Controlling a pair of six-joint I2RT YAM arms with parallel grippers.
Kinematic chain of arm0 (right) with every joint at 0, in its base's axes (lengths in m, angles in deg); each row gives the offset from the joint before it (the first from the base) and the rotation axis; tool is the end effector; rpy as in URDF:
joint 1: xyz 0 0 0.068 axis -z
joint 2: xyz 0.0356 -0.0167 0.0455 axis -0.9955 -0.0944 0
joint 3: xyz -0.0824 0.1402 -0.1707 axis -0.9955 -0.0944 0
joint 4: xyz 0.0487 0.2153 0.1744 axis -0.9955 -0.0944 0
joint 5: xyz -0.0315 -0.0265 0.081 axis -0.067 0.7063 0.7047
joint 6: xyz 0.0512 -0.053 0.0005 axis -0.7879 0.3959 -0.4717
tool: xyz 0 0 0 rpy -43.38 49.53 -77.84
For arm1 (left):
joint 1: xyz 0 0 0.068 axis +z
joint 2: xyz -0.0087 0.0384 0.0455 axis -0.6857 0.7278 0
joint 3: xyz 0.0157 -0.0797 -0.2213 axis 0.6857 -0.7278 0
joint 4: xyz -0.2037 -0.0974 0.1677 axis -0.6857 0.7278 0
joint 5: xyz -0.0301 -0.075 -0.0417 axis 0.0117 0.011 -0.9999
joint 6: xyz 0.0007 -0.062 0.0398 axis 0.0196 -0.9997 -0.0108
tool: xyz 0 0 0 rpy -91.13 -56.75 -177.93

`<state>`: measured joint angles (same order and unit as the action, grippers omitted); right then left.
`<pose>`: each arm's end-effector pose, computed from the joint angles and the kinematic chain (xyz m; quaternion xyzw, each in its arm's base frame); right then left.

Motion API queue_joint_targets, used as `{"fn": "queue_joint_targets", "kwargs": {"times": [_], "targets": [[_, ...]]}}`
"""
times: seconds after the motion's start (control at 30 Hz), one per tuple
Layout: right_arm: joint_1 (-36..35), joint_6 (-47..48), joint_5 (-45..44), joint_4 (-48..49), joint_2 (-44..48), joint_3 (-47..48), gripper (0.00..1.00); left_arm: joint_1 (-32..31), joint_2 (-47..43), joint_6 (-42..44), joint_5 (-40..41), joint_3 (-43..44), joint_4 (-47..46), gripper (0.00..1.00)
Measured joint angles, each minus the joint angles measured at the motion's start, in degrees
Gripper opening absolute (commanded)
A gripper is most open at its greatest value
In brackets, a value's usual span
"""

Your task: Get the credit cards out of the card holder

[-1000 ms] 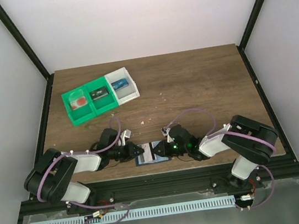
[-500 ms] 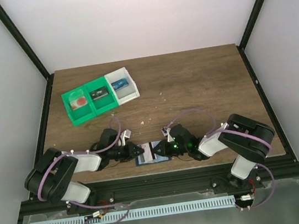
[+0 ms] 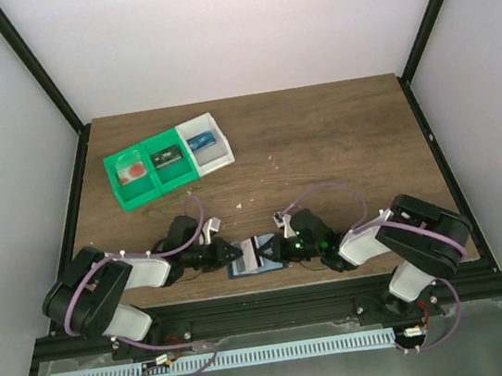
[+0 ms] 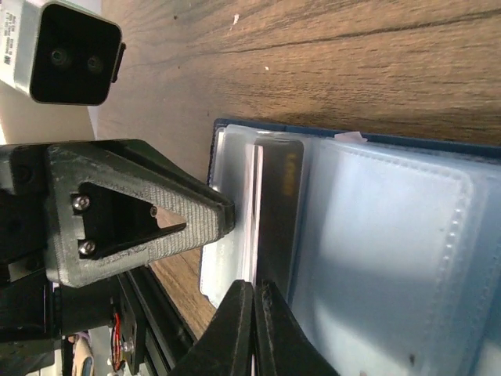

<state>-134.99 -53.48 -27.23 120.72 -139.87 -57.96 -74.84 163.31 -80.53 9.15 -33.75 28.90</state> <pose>0.1616 0.2302 0.0392 -0.0163 0.8639 0.4833 0.1407 0.1849 -0.1586 0.0281 0.0008 0.8810 -0.4660 0.0817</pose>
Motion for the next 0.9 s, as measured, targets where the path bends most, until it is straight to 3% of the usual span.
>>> {"fn": "queue_joint_targets", "kwargs": {"times": [0.33, 0.53, 0.9], "targets": [[0.5, 1.1, -2.1, -6.7, 6.9, -0.7, 0.00, 0.0, 2.5, 0.0, -1.3, 0.3, -3.2, 0.11], [0.5, 5.1, -4.4, -13.2, 13.1, -0.5, 0.00, -0.2, 1.5, 0.0, -1.1, 0.6, -2.7, 0.26], [0.8, 6.6, -7.7, -28.3, 26.8, 4.4, 0.00, -0.2, -4.8, 3.0, 2.2, 7.0, 8.2, 0.30]]}}
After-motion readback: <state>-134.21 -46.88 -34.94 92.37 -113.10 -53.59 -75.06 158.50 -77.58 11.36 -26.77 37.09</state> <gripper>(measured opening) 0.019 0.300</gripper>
